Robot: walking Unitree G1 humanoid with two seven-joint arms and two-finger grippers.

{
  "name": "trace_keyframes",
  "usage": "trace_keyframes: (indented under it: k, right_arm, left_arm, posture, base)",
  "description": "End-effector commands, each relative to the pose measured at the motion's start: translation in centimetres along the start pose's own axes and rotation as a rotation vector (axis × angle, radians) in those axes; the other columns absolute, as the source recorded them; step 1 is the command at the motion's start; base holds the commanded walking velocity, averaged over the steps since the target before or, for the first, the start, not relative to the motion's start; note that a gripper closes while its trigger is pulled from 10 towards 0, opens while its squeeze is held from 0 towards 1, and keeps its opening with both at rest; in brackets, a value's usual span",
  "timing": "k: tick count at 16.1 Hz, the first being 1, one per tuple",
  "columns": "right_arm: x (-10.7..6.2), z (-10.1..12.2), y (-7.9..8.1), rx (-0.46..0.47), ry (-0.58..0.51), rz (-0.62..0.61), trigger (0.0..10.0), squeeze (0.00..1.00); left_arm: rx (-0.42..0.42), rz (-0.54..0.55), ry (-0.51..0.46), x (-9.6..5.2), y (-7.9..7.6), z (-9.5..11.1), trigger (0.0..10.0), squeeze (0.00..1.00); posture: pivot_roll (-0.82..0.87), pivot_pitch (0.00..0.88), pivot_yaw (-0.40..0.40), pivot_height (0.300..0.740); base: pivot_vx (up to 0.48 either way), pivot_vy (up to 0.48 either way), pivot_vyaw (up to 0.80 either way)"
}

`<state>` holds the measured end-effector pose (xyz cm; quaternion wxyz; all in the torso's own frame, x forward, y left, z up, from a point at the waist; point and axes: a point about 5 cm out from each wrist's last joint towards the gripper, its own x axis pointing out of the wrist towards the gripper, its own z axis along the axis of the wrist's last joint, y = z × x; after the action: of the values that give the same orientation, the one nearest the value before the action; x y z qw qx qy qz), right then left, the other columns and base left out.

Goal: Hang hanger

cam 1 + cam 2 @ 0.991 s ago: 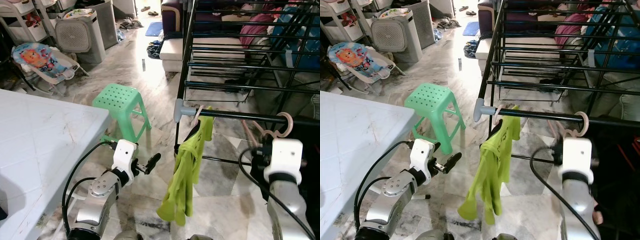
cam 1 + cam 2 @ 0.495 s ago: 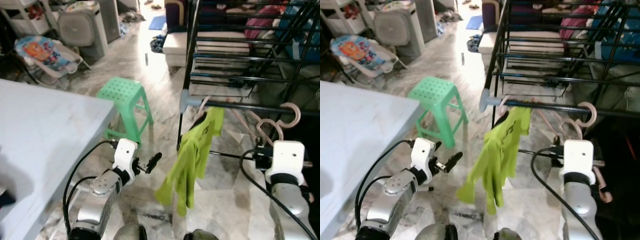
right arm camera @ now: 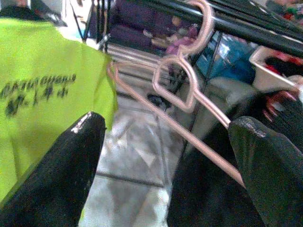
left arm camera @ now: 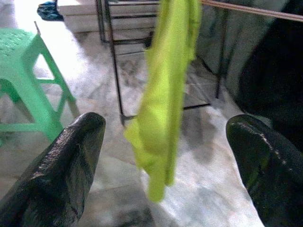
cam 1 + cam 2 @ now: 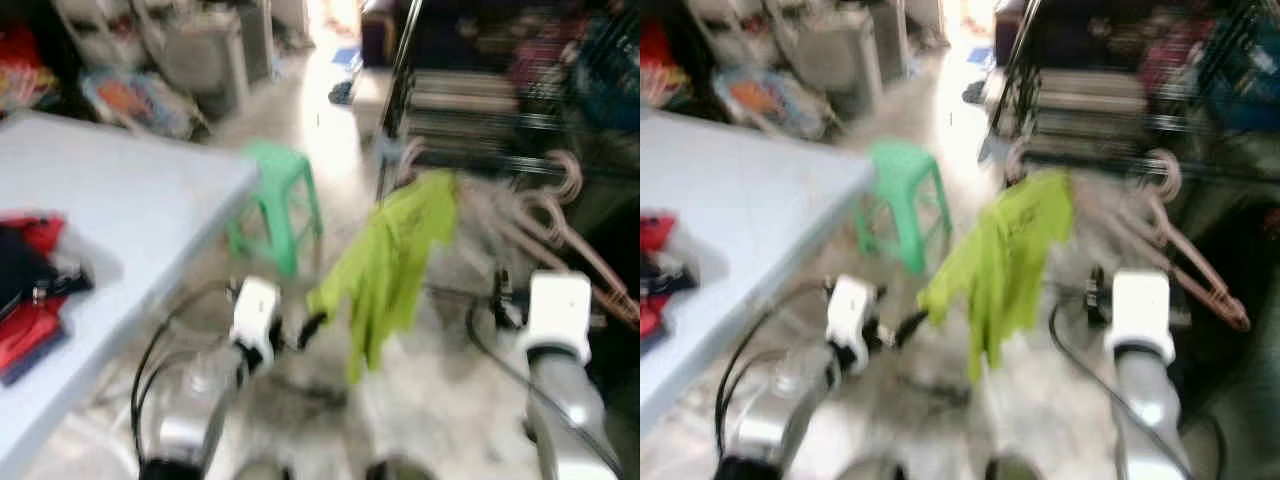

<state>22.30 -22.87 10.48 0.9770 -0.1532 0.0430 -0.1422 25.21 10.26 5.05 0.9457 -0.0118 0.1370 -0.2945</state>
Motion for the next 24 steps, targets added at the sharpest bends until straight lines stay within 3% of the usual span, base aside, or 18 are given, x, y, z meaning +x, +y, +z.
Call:
trace_keyframes:
  k: [1, 4, 5, 6, 8, 9, 10, 13, 16, 22, 24]
  right_arm:
    - [0.2, 0.3, 0.6, 0.014, -0.013, 0.018, 10.0, 1.00]
    - [0.5, 0.7, 1.4, -0.017, -0.034, 0.059, 10.0, 0.93]
    - [0.6, 0.8, 1.6, -0.017, -0.038, 0.070, 10.0, 0.81]
    - [0.7, 0.9, 1.7, -0.017, -0.041, 0.076, 10.0, 0.57]
    - [0.8, 0.9, 1.8, -0.018, -0.044, 0.084, 10.0, 0.55]
    - [0.7, 0.9, 1.9, -0.005, -0.040, 0.089, 10.0, 0.14]
    - [0.5, 0.8, 2.0, -0.004, -0.037, 0.096, 10.0, 0.03]
    - [0.3, 0.6, 2.0, -0.001, -0.033, 0.104, 10.0, 0.00]
    - [-0.3, -0.2, 1.8, -0.007, -0.011, 0.106, 10.0, 0.00]
    - [-1.2, -1.0, 1.6, 0.031, 0.012, 0.135, 10.0, 0.00]
    - [-0.9, -0.5, 2.4, -0.054, -0.031, 0.203, 10.0, 0.00]
  left_arm:
    - [0.021, 0.015, -0.001, -0.1, 0.4, 0.3, 10.0, 0.00]
    - [0.023, 0.019, 0.000, 0.0, 0.4, 0.3, 10.0, 0.00]
    - [0.023, 0.020, 0.000, 0.0, 0.3, 0.3, 10.0, 0.00]
    - [0.023, 0.021, 0.001, 0.1, 0.3, 0.3, 10.0, 0.00]
    - [0.022, 0.023, 0.001, 0.1, 0.3, 0.2, 10.0, 0.00]
    - [0.022, 0.022, 0.000, 0.2, 0.3, 0.2, 10.0, 0.00]
    - [0.020, 0.021, -0.003, 0.2, 0.2, 0.2, 10.0, 0.00]
    - [0.015, 0.064, -0.028, 0.0, 0.6, 0.5, 10.0, 0.00]
    - [0.027, 0.228, -0.074, -1.3, 2.4, 0.9, 10.0, 0.00]
    - [0.061, 0.446, -0.106, -3.7, 4.8, 0.9, 10.0, 0.00]
    - [0.062, 0.461, -0.106, -3.8, 4.8, 0.9, 10.0, 0.00]
  posture:
    - [-0.08, 0.000, 0.055, 0.740]
    - [-0.06, 0.000, 0.042, 0.740]
    - [-0.06, 0.000, 0.042, 0.740]
    - [-0.06, 0.000, 0.042, 0.740]
    - [-0.06, 0.000, 0.042, 0.740]
    - [-0.07, 0.000, 0.042, 0.740]
    - [-0.07, 0.000, 0.042, 0.740]
    - [-0.08, 0.000, 0.045, 0.740]
    - [-0.08, 0.000, 0.052, 0.740]
    - [-0.06, 0.000, 0.061, 0.740]
    - [-0.05, 0.000, 0.049, 0.740]
  base:
    - [0.000, 0.000, 0.00]
    - [-0.137, 0.000, 0.00]
    - [-0.412, 0.000, 0.00]
    - [-0.409, 0.000, 0.00]
    - [-0.412, 0.000, 0.00]
    - [-0.345, 0.000, 0.00]
    - [-0.304, 0.000, 0.00]
    - [-0.101, 0.000, 0.00]
    - [0.000, 0.000, 0.00]
    - [0.000, 0.000, 0.00]
    - [0.000, 0.000, 0.40]
